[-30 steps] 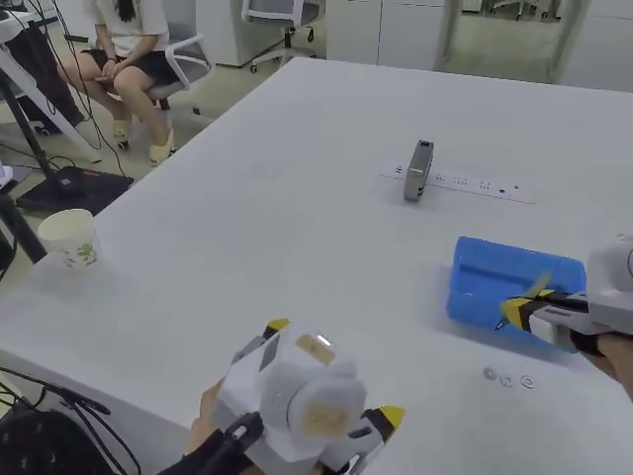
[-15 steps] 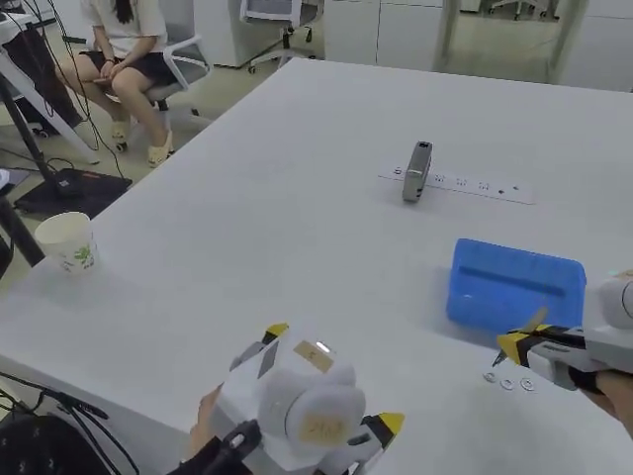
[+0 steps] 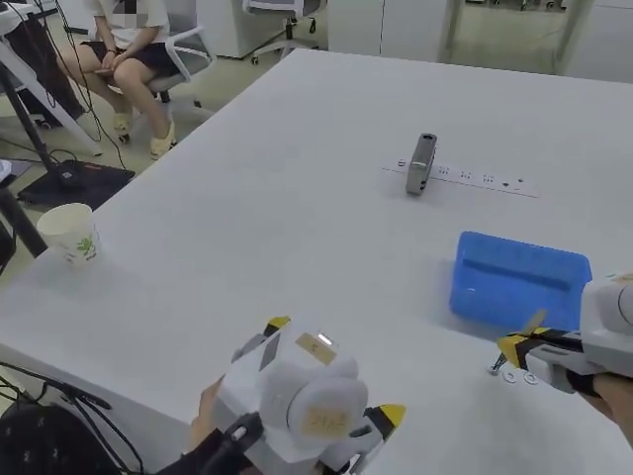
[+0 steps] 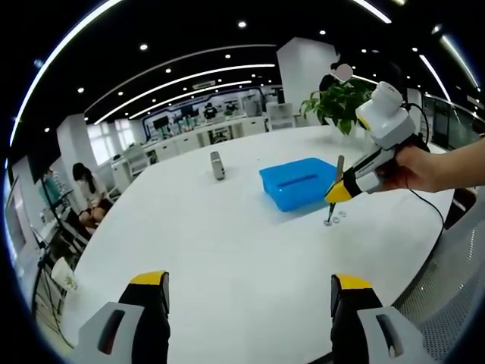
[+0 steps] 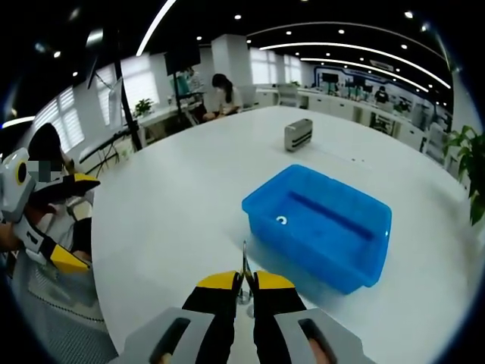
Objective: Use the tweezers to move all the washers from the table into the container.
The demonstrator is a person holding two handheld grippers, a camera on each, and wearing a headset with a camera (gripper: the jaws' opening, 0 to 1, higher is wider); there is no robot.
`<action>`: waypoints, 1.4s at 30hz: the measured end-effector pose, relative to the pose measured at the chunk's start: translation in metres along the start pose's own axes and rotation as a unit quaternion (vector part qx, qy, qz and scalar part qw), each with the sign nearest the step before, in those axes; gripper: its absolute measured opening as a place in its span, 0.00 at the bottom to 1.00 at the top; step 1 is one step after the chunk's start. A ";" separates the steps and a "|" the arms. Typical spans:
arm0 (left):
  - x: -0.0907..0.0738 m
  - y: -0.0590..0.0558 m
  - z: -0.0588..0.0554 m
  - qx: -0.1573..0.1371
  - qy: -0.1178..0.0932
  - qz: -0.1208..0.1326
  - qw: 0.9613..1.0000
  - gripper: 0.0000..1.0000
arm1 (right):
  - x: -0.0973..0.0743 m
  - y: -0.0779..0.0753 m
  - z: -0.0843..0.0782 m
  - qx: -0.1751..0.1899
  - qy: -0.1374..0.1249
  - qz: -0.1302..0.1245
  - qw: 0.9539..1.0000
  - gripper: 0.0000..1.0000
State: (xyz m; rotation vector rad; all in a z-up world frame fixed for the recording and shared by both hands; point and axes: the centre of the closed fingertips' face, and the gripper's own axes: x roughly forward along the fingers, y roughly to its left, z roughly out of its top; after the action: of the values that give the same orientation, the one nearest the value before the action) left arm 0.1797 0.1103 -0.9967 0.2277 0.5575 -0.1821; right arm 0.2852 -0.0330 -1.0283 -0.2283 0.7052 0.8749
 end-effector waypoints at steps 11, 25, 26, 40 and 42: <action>0.001 0.002 -0.001 0.000 0.003 0.003 1.000 0.90 | 0.001 -0.004 0.001 -0.003 -0.001 -0.006 1.000 0.04; 0.001 0.003 -0.001 0.001 0.004 0.006 1.000 0.89 | 0.002 -0.003 -0.002 -0.017 0.000 -0.012 1.000 0.03; 0.001 0.003 -0.002 0.001 0.005 0.006 1.000 0.89 | 0.001 -0.002 -0.002 -0.018 0.000 -0.013 1.000 0.03; 0.001 0.003 -0.002 0.003 0.007 0.005 1.000 0.89 | -0.001 -0.001 -0.001 -0.023 0.013 -0.013 1.000 0.02; 0.001 0.003 -0.002 0.003 0.007 0.005 1.000 0.89 | -0.002 -0.001 0.002 -0.024 0.011 -0.012 1.000 0.02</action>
State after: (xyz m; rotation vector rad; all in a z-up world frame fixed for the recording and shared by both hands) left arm 0.1799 0.1133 -0.9988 0.2388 0.5704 -0.1725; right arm 0.2857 -0.0342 -1.0256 -0.2905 0.7015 0.8679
